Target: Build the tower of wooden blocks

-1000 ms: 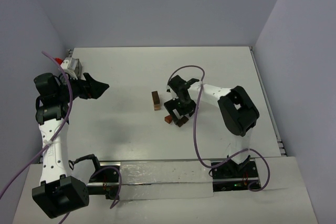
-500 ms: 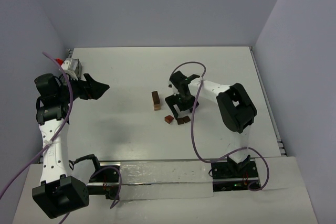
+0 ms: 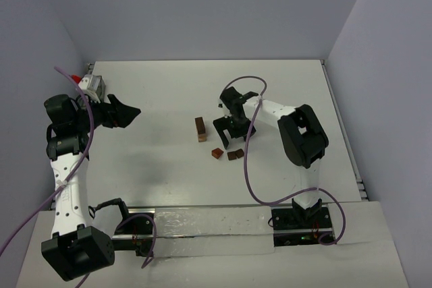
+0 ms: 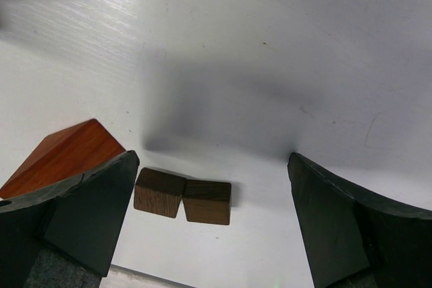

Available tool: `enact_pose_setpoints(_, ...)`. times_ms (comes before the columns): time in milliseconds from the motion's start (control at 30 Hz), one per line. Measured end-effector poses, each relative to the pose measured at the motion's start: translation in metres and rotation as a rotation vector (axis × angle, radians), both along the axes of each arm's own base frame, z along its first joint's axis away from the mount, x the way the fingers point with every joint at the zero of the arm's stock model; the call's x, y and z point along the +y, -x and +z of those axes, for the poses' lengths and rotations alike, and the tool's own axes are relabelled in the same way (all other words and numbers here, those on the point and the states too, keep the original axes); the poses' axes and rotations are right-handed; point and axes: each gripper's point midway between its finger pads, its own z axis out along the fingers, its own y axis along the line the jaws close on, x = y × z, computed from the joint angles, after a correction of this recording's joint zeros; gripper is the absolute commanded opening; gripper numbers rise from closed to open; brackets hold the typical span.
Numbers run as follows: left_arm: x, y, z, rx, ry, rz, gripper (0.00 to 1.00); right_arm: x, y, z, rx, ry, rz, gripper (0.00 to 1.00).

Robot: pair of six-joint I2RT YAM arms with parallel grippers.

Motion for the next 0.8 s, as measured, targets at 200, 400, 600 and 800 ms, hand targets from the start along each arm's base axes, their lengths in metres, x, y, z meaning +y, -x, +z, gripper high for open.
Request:
enact_pose_setpoints(200, 0.000, 0.000, 0.000, -0.001, 0.000, -0.002, 0.99, -0.004, -0.003, -0.001, -0.007, 0.004, 0.004, 1.00)
enact_pose_setpoints(400, -0.001, 0.000, 0.000, -0.002, 0.002, -0.004, 0.99, -0.007, -0.004, -0.002, -0.012, 0.012, 0.023, 1.00)
enact_pose_setpoints(600, -0.001, 0.000, 0.000, -0.002, 0.002, -0.004, 0.99, -0.009, -0.004, -0.002, -0.019, 0.014, 0.047, 1.00)
enact_pose_setpoints(800, -0.001, 0.000, 0.001, -0.002, 0.001, -0.004, 0.99, -0.011, -0.003, -0.003, -0.031, 0.015, 0.068, 0.99)
